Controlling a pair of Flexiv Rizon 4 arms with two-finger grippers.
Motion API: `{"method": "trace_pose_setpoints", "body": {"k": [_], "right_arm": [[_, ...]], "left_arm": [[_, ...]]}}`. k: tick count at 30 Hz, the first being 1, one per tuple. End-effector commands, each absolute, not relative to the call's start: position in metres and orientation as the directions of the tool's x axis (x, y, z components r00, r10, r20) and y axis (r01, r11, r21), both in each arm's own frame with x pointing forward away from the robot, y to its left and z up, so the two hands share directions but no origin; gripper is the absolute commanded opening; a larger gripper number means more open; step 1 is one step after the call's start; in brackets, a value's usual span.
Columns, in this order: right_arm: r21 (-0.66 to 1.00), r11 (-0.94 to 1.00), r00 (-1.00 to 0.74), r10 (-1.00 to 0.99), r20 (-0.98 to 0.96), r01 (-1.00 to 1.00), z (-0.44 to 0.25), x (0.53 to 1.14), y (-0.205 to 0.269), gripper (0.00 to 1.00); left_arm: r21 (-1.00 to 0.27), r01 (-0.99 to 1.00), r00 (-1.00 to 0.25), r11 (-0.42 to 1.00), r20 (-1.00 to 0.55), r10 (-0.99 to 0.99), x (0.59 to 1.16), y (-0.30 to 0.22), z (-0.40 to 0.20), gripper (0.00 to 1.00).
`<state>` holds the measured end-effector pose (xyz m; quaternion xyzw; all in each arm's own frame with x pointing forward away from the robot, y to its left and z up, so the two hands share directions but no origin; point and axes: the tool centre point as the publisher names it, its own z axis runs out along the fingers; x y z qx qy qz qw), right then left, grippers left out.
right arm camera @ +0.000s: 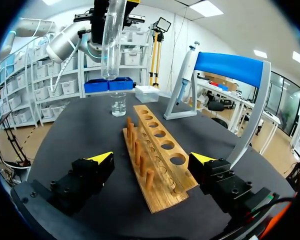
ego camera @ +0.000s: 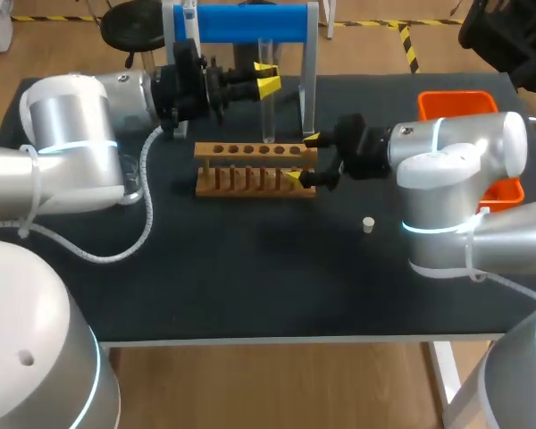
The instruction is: Invert the test tube, pick up the pipette, mount the tip to pipette, aspirate from beaker and dispense into the tube, eject the tip, return the pipette, and cap with the stopper.
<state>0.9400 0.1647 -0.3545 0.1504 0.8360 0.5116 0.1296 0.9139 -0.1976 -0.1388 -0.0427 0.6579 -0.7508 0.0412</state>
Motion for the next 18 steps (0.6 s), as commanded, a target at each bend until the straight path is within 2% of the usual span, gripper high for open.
{"method": "trace_pose_setpoints", "body": {"k": [1,18], "right_arm": [[0.896,0.429,-0.921,0.384,-0.064,0.117,-0.355,0.94,0.164,1.0],[0.896,0.429,-0.921,0.384,-0.064,0.117,-0.355,0.94,0.164,1.0]], "left_arm": [[-0.99,-0.008,-0.991,-0.139,0.027,-0.131,0.921,-0.206,-0.144,0.0],[-0.988,-0.003,-0.991,-0.153,0.024,-0.132,0.954,-0.205,-0.176,0.0]]}}
